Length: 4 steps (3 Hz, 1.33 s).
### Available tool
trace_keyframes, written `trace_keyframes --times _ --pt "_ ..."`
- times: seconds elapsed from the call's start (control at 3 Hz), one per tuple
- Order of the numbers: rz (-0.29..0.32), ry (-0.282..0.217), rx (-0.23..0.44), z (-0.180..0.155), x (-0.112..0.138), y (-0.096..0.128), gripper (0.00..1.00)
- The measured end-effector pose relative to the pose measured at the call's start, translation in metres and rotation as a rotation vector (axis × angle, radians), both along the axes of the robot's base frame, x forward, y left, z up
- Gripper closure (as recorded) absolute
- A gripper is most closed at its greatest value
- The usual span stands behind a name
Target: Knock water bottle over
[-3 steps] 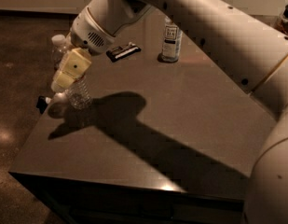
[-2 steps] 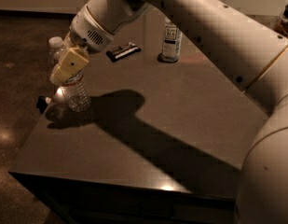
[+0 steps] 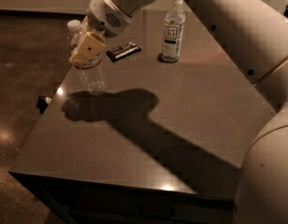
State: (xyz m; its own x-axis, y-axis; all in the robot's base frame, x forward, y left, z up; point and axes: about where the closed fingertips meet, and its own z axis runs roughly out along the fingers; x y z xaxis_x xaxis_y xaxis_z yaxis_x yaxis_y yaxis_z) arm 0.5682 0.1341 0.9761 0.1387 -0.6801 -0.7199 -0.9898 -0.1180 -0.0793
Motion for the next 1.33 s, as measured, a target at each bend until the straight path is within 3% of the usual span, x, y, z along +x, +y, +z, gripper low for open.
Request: trace_keyframes --times 0.33,0.67,1.33 --pt "-0.024 -0.097 -0.084 0.006 0.018 -0.041 1.00" --pt "-0.043 -0.223 -0.221 0.000 0.042 -0.104 1.00" --pt "-0.051 -0.376 -0.375 -0.004 0.063 -0.167 1.00"
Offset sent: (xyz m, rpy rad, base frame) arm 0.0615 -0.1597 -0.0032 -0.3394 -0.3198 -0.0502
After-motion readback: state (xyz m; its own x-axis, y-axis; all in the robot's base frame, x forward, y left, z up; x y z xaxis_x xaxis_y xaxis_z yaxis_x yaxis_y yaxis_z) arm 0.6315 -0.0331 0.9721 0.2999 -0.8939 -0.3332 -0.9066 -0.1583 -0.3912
